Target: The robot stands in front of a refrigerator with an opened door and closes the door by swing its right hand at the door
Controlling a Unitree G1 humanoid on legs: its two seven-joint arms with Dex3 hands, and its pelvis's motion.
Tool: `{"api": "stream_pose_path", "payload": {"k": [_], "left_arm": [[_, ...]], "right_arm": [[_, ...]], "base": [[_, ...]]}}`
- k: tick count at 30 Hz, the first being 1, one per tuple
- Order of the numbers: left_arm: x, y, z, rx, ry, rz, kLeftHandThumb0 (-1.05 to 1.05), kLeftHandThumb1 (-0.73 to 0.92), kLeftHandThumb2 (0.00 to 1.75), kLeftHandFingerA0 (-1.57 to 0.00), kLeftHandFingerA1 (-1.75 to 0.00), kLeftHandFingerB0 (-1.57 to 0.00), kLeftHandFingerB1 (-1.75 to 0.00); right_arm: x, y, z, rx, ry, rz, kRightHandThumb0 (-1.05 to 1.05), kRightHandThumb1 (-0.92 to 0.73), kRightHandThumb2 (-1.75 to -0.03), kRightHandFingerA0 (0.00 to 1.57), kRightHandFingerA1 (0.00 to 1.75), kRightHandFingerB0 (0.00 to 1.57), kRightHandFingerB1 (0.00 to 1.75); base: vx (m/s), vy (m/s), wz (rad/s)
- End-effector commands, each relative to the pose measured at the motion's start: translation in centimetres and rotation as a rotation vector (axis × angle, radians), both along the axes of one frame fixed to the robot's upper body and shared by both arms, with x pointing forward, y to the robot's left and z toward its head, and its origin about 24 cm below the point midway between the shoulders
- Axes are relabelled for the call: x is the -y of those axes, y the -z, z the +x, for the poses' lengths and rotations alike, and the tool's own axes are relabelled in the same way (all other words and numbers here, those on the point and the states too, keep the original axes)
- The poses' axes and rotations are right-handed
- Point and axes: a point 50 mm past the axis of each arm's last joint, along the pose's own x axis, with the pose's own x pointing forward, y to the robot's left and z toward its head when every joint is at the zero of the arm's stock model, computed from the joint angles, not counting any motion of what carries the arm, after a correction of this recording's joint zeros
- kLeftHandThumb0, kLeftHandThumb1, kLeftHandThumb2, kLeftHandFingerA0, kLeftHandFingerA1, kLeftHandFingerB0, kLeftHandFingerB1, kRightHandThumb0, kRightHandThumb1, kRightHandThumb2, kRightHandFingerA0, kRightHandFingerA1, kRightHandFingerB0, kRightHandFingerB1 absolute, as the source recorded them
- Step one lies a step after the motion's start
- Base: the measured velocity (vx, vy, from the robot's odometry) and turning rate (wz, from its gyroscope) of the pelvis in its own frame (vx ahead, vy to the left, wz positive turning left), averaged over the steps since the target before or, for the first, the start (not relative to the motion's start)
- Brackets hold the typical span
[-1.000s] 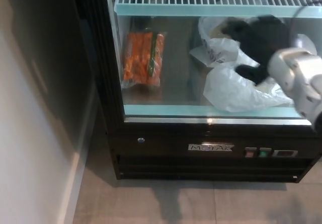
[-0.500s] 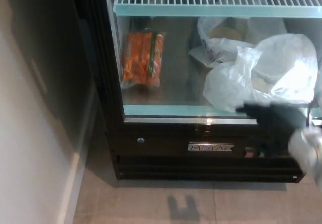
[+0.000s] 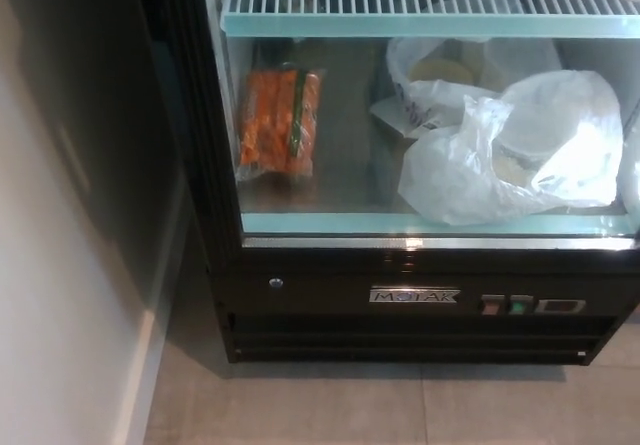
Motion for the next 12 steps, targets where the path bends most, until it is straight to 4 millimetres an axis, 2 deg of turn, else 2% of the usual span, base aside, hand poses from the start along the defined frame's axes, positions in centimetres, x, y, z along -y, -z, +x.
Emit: {"api": "stream_pose_path", "payload": {"k": [1, 3, 7, 9, 10, 12], "left_arm": [[-0.4, 0.2, -1.2, -0.026, -0.007, 0.008, -0.4, 0.74, 0.62, -0.51, -0.39, -0.46, -0.37], [-0.4, 0.4, -1.7, -0.033, -0.003, 0.017, -0.4, 0.74, 0.62, -0.51, -0.39, -0.47, -0.37], [-0.5, 0.5, -2.0, -0.034, -0.002, 0.018, -0.4, 0.74, 0.62, -0.51, -0.39, -0.47, -0.37], [-0.4, 0.7, -2.4, -0.049, 0.004, 0.018, -0.39, 0.74, 0.62, -0.51, -0.4, -0.46, -0.37], [-0.4, 0.8, -2.7, -0.057, 0.006, 0.016, -0.4, 0.73, 0.62, -0.49, -0.39, -0.45, -0.37], [-0.4, 0.8, -2.7, -0.059, 0.006, 0.015, -0.4, 0.73, 0.62, -0.49, -0.39, -0.45, -0.37]], "right_arm": [[1.8, 0.3, -1.7, 0.003, 0.209, -0.004, -0.62, -0.64, -0.94, 0.32, 0.48, 0.32, 0.47], [1.9, 0.7, -2.3, -0.048, 0.212, -0.021, -0.62, -0.66, -0.96, 0.37, 0.5, 0.3, 0.46], [1.8, 0.9, -2.6, -0.066, 0.215, -0.018, -0.62, -0.66, -0.96, 0.37, 0.5, 0.3, 0.46], [2.1, 1.4, -3.8, -0.182, 0.215, -0.026, -0.58, -0.64, -0.99, 0.38, 0.54, 0.25, 0.46], [2.3, 1.6, -4.5, -0.258, 0.213, -0.041, -0.58, -0.78, -0.64, 0.47, 0.37, 0.44, 0.35], [2.4, 1.7, -4.6, -0.278, 0.21, -0.05, -0.58, -0.78, -0.64, 0.47, 0.37, 0.44, 0.35]], "base": [[0.0, 0.0, 0.0], [0.0, 0.0, 0.0], [0.0, 0.0, 0.0], [0.0, 0.0, 0.0], [0.0, 0.0, 0.0], [0.0, 0.0, 0.0]]}}
